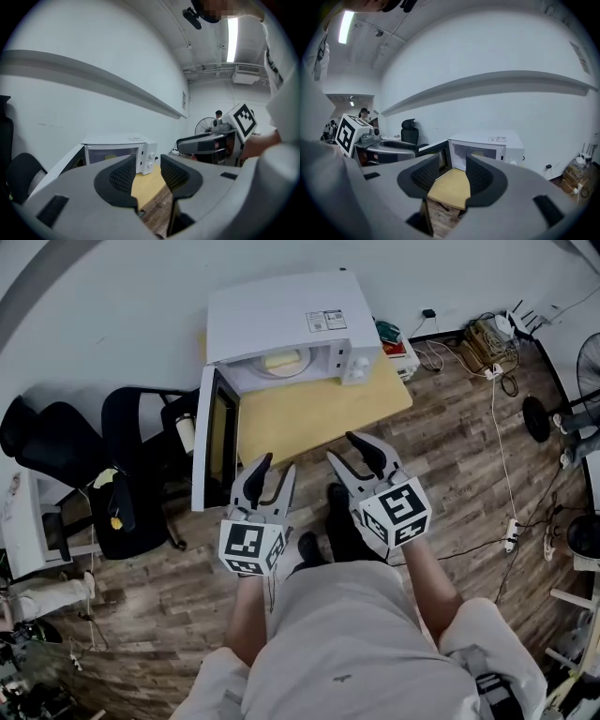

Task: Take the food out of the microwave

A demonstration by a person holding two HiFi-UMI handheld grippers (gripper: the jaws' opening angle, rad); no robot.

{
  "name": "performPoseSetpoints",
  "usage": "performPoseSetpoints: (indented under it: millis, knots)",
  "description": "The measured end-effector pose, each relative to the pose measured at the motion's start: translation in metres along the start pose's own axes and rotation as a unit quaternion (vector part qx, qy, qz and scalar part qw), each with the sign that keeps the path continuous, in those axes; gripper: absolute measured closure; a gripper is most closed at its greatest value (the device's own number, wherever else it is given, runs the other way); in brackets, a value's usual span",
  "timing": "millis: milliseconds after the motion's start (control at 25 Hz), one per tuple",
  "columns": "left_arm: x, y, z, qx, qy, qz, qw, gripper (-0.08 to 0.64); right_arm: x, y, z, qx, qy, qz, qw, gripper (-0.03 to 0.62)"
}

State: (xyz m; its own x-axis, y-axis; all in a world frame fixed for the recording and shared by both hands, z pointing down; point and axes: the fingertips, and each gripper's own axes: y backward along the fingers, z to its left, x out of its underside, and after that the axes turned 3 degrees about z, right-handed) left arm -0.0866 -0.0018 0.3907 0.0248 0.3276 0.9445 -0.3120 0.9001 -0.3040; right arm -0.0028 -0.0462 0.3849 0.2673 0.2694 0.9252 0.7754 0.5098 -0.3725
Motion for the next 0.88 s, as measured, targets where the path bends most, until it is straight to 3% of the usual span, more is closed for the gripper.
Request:
performPoseSetpoints:
  millis: [480, 880]
  knots:
    - [-0.030, -0.075, 0.030, -0.039, 0.005, 0.003, 0.9992, 0.411, -0.026, -0.056, -0.067, -0.043, 0.016, 0.000, 0.999, 0.423]
    - [-0.037, -0.110, 0.038, -0.085, 0.014, 0.005, 0.9963, 0.411, -0.023, -0.090, -0.098, -0.097, 0.035, 0.012, 0.995, 0.417]
